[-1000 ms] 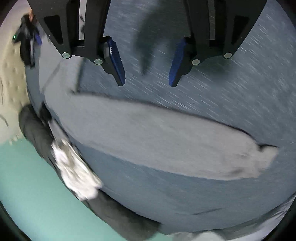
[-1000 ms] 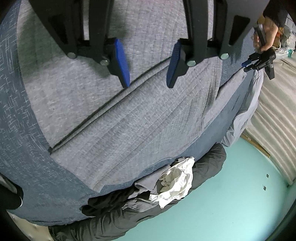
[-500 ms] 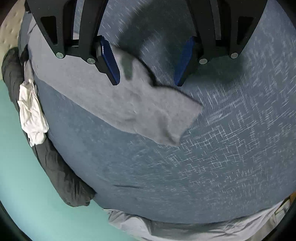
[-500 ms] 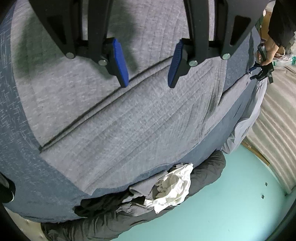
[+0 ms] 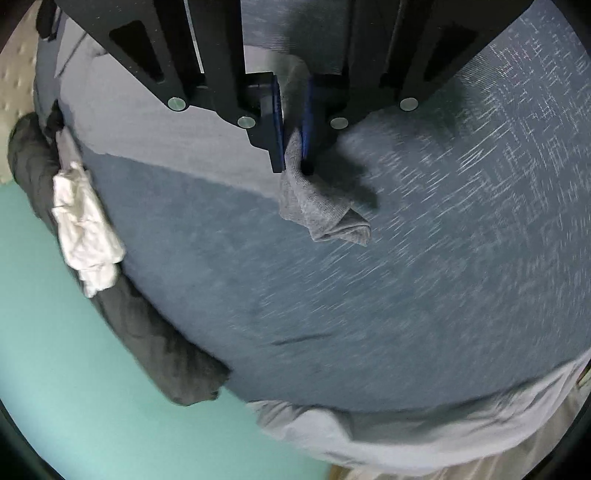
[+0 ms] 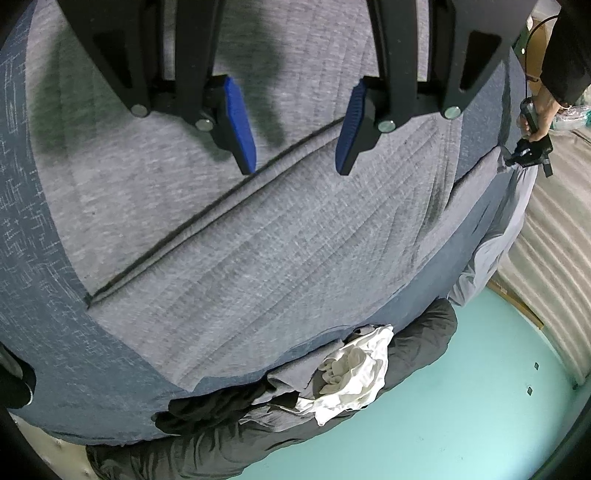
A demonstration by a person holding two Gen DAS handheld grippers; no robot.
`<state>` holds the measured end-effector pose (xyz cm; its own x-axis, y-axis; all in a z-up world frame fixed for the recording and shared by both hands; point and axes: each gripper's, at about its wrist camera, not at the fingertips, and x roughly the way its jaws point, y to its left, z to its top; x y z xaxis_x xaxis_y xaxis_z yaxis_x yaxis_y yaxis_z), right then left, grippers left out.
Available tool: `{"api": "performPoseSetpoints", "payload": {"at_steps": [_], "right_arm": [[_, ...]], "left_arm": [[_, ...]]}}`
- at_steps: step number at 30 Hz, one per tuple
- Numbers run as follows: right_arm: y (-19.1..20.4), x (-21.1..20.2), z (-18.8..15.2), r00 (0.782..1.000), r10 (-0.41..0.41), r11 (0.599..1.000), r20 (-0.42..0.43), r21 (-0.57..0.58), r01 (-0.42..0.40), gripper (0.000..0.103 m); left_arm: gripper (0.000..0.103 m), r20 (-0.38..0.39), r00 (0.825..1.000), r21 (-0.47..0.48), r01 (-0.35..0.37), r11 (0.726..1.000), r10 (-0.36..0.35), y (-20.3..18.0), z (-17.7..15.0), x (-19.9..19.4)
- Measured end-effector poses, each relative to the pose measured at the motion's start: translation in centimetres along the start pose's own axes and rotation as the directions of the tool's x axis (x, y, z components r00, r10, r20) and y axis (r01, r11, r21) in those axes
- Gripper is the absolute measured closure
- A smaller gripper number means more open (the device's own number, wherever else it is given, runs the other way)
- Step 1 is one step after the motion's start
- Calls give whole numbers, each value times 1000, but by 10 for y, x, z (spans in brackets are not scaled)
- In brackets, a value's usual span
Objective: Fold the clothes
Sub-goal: 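Carry the cuff across the sweatshirt body with the left gripper and open it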
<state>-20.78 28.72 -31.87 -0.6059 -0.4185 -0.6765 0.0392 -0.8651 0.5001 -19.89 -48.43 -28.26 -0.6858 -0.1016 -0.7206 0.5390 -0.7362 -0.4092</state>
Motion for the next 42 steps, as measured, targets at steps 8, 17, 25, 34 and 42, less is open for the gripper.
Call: {"api": "performPoseSetpoints", "payload": {"at_steps": [8,17,25,34,42], "right_arm": [[-4,-15,1,1000,9,1000,18,-29,-9,57],[-30,-32,4,1000,15,1000,-12,15,-14,56],[-68,-61,9,998,-13,996,53,87,8,56],[-95,-96,10,995,3,987,101,159,-19,56],[-112,-107,9,995,8,979,97,203,-27,56]], "left_arm": [[95,23,985,145,164,976,-169,-117,7,-45],[97,-74,935,354,349,868,-346,-286,-39,-84],[97,-221,871,487,488,724,-439,-416,-120,-113],[97,-464,741,571,669,475,-486,-523,-260,-161],[96,-615,710,590,703,398,-343,-529,-393,-130]]}}
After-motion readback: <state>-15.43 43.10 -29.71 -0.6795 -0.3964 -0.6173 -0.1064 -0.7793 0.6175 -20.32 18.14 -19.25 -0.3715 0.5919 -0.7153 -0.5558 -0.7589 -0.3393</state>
